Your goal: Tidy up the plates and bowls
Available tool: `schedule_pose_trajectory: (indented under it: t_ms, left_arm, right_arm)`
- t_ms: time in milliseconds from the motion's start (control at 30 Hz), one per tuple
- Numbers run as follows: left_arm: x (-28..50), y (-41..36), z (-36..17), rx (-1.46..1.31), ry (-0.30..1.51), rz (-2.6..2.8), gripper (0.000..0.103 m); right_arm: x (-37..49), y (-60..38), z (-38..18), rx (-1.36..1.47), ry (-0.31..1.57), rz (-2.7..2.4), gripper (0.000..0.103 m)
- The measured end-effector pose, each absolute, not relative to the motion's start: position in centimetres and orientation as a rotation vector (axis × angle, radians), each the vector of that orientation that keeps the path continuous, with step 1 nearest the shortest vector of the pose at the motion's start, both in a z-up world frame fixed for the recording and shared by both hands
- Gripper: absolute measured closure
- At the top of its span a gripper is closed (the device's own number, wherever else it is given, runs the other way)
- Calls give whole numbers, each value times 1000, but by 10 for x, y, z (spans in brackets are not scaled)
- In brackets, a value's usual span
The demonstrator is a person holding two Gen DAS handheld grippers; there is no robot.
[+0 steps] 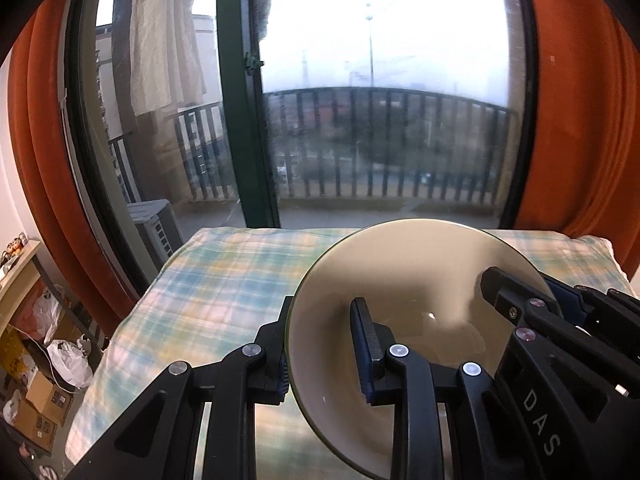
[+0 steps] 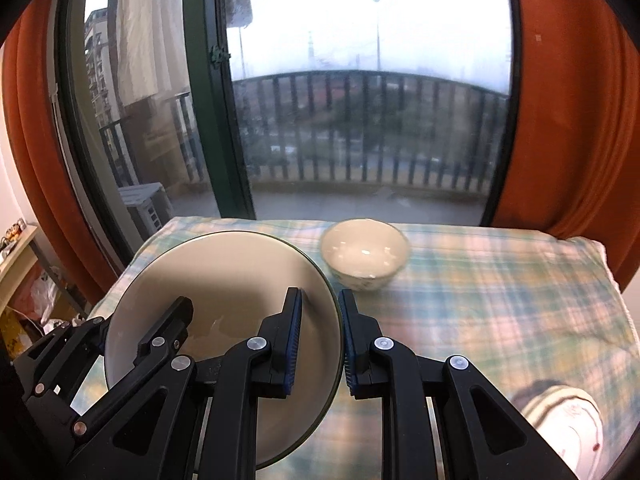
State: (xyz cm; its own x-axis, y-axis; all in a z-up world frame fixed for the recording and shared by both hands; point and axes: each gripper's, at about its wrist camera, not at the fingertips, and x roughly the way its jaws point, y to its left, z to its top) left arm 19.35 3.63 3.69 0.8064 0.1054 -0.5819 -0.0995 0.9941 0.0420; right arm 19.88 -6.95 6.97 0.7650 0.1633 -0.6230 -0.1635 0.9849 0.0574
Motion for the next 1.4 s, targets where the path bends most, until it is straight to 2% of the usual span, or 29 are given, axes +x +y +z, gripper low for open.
schedule_pose_trajectory:
  t_ms: [700, 1400]
  left_arm:
    - [121, -46, 19, 42, 627, -25, 78]
    - [96, -67, -29, 63, 707, -76, 78]
  right_arm:
    - [108, -172, 51, 28, 660, 87, 81]
    - [73, -195, 5, 52, 731, 70, 81]
